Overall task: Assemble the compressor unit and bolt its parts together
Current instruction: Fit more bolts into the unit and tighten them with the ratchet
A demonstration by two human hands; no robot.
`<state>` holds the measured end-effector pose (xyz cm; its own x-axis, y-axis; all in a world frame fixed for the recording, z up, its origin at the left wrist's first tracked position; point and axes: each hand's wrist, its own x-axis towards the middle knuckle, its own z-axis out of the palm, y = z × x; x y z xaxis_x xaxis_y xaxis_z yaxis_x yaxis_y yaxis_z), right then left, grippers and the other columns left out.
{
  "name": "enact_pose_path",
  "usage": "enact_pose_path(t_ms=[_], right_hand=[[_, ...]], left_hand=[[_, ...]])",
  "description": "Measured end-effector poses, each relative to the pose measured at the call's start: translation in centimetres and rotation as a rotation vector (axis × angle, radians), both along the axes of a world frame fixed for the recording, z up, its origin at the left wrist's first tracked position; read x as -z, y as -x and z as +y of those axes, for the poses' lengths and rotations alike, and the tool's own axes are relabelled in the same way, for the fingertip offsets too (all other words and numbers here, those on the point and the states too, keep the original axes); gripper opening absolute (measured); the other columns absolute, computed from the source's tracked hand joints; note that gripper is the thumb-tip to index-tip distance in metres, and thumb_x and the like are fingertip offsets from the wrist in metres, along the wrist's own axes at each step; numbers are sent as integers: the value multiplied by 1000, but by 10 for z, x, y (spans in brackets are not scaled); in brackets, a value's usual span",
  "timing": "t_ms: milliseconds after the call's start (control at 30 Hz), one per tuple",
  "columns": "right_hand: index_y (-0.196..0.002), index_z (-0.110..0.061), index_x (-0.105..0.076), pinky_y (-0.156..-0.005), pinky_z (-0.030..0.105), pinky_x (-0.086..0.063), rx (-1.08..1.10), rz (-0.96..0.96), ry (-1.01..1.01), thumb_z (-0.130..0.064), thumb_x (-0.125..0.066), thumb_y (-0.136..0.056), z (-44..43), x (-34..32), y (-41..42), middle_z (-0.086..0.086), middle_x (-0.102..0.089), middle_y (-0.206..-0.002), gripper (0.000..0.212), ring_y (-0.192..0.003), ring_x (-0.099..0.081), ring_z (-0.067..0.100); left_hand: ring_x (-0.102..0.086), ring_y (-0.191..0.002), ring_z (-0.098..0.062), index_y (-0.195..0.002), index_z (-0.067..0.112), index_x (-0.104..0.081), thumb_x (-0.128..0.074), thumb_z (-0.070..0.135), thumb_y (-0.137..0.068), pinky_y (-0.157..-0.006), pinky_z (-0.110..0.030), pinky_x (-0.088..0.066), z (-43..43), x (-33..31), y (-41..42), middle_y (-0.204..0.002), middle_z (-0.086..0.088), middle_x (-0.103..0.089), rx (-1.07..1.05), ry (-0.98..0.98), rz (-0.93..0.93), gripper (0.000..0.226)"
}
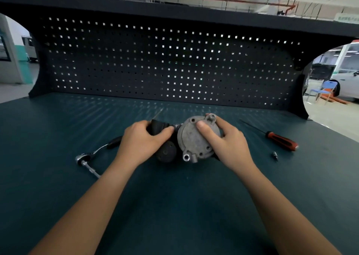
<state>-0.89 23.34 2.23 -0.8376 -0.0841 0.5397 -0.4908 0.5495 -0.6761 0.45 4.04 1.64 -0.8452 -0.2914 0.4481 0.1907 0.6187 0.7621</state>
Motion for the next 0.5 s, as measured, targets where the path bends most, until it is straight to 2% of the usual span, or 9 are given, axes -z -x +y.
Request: enact_pose_path(t_ms=[67,167,233,333,367,433,500], right_hand=[[-74,-40,-64,-69,30,-49,-6,-10,38,-75,-46,-69,0,-16,7,-18,-66,-71,39,-77,-62,5],[-61,-24,-62,-72,32,-46,-17,-88,29,-67,-49,-78,-1,-46,27,-9,-64,-69,48,-75,-61,15],[-64,-19,-62,-69,30,-49,-57,-192,42,-63,-50,-81,-4,-66,37,0,-65,-69,49,-67,-62,18],[-84,-12,-64,-44,14,-45,-168,-342,64,-65,-53,-77,-5,-84,47,1,-64,-54,54,-47,-63,14],[-88,-14,-63,-44,14,-45,-197,-353,49,-67,-55,-73,-3,-86,52,-1,-64,-54,55,-47,-63,12],[-92,-21,-63,-53,18,-49,-236,-336,24,-67,-62,-66,1,-86,61,-4,-64,-62,52,-53,-64,9],[-90,-25,-65,-55,17,-46,-266,-298,42,-59,-69,-66,2,-82,68,-9,-64,-65,42,-57,-62,4]], left_hand=[[-58,-59,-2,-66,22,-62,-63,60,-62,-46,-21,-40,-3,-17,8,-64,11,-64,30,-38,-63,39],[-53,-36,-6,-65,15,-62,-66,61,-64,-36,-16,-35,-9,-47,27,-47,8,-62,119,-106,-188,45],[-45,-29,-6,-63,14,-59,-67,59,-68,-34,-15,-32,-12,-61,41,-39,7,-56,159,-147,-258,46],[-41,-27,-5,-64,14,-55,-67,58,-69,-33,-13,-29,-18,-75,63,-35,9,-51,165,-173,-319,45],[-40,-27,-4,-65,15,-54,-67,58,-70,-33,-12,-29,-20,-79,70,-34,9,-49,165,-175,-335,45],[-39,-26,-4,-65,16,-54,-66,57,-72,-33,-10,-28,-20,-87,82,-33,9,-47,165,-177,-368,43],[-37,-26,-4,-64,19,-55,-65,57,-73,-33,-9,-28,-20,-93,91,-33,9,-46,168,-176,-407,40]])
